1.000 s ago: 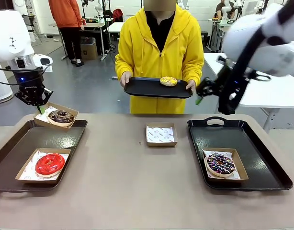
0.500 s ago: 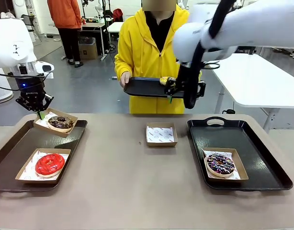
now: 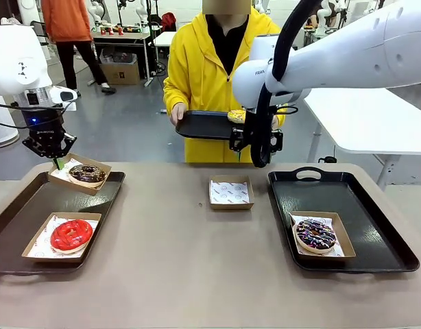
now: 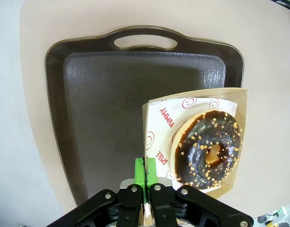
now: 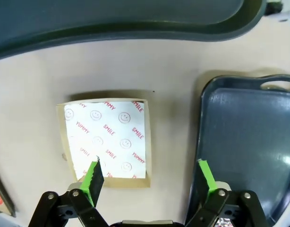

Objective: Individually package the donuts and arrange them on the tray.
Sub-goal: Place the picked Paper togo box on the Handle tray while simultaneously picking up another Paper togo box from the table with the other hand.

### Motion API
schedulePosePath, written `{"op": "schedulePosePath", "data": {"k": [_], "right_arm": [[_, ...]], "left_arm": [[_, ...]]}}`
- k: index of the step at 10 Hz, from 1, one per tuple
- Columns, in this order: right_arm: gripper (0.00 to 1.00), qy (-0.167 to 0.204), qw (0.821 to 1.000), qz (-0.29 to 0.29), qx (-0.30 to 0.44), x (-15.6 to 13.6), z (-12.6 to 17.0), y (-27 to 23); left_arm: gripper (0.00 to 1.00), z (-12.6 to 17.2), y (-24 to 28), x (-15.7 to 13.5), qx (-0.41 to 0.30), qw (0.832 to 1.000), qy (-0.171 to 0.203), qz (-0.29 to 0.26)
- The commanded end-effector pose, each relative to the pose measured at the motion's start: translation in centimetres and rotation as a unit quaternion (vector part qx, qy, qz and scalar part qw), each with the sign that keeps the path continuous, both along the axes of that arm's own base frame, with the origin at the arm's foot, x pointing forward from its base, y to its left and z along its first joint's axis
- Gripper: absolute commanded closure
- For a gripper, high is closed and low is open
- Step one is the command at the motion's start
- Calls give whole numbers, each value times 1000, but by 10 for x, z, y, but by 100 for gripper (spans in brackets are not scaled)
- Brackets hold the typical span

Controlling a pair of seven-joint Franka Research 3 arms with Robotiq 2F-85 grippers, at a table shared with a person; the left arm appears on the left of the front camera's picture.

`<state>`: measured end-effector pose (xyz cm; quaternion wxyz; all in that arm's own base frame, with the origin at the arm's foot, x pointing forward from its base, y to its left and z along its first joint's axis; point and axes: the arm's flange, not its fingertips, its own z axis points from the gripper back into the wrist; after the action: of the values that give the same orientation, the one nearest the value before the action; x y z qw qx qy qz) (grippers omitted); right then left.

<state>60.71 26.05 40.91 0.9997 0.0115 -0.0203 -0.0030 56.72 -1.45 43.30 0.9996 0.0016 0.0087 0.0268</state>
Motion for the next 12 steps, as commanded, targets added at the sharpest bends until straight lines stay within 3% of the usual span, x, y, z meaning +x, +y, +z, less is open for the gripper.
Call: {"op": "schedulePosePath", "data": {"k": [1,4,5,9,12], "right_arm": [[0,-22,1000,14,11,-9,-22,-4],[0,-38,997,9,71,-29,-24,-9],[0,-23,1000,6,17,-4,-25,2],[0,-25,999,4,31,-10,-26,1],[0,-25,999,-3,26,-21,-47,1]], "left_arm": [[99,3,0,-1,-3,1000,-3,2],[99,3,0,-1,-3,1000,-3,2],[99,3,0,-1,-3,1000,-3,2],[99,0,0,0,0,1000,0,0],[99,-14,2,0,-19,1000,-2,-10]]}}
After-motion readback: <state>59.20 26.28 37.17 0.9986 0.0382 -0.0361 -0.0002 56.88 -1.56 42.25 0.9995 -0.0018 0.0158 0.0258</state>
